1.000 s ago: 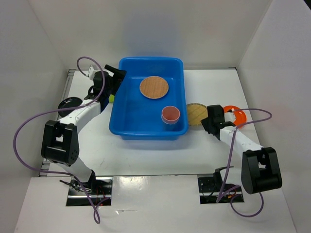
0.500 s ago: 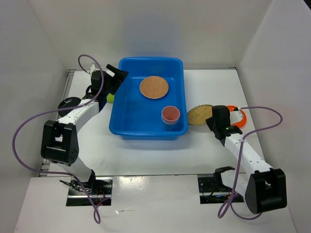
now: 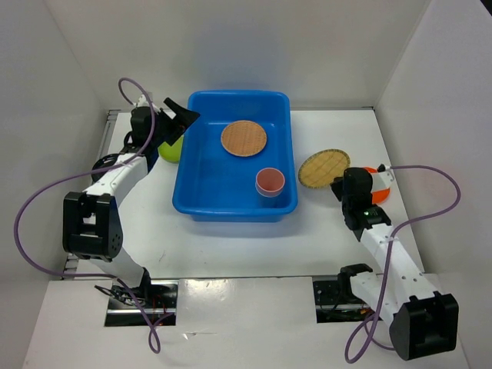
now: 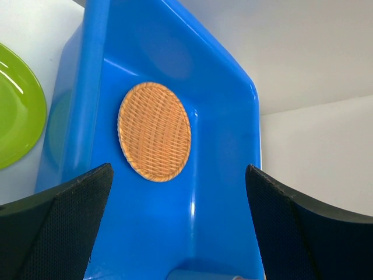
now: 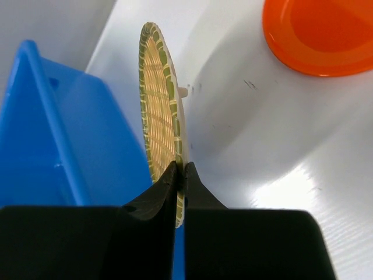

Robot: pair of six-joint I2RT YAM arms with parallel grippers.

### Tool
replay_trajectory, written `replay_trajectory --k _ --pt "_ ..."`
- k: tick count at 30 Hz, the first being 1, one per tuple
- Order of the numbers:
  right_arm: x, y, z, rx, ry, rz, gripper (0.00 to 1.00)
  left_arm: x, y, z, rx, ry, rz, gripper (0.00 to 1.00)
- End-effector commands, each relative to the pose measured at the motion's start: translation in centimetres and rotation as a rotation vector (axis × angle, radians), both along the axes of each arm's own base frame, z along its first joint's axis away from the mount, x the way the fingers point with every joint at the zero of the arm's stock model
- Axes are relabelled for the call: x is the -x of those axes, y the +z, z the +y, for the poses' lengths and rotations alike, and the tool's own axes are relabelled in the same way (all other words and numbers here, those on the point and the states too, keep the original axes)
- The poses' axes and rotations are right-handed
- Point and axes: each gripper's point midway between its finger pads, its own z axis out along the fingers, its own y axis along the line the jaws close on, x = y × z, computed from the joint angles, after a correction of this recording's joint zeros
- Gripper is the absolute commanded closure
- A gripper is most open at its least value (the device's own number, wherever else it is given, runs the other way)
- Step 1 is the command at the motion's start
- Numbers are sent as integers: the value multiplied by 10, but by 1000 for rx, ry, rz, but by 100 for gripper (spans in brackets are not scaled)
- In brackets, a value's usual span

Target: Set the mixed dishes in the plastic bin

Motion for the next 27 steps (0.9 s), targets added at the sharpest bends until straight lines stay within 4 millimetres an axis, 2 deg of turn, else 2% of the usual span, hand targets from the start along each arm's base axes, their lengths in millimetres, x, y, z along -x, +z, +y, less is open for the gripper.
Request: replay_trajectory --k 1,3,4,6,8,9,13,17,20,21,22,24,25,26,27 --pt "-20 68 -5 3 -37 -232 100 -1 37 -6 -32 -70 -106 0" --pt "-24 82 -11 39 -78 -248 100 -2 36 -8 -39 -84 -110 0" --pt "-27 80 -11 60 -84 -230 100 -1 36 -10 -44 -101 -113 0" --pt "-28 90 -9 75 -103 -249 100 -1 29 -11 -42 -112 -94 0" --pt "-27 92 -11 64 -146 -264 100 -1 25 -13 -40 -122 -85 0" --pt "-26 103 -9 56 -146 -297 100 -1 25 -13 -40 -122 -85 0" --pt "-27 120 -5 16 -134 -370 100 -2 20 -14 -46 -133 -79 0" --pt "-27 146 -2 7 -139 -438 100 -2 16 -16 -44 -143 -70 0" --pt "-30 162 9 10 -121 -459 100 -3 11 -18 -41 -155 -60 0" --pt "-30 174 17 1 -99 -490 100 -3 7 -19 -37 -167 -51 0" --pt "-34 175 23 6 -86 -489 100 -3 12 -21 -34 -178 -61 0" --pt "-38 185 35 -9 -65 -511 100 -2 5 -23 -31 -189 -40 0" --pt "-40 181 36 -5 -63 -500 100 -2 6 -23 -41 -192 -43 0" --pt "-45 185 46 -6 -25 -507 100 -2 6 -23 -41 -192 -43 0" --pt "-47 195 49 -1 -14 -530 100 -2 4 -19 -48 -194 -38 0"
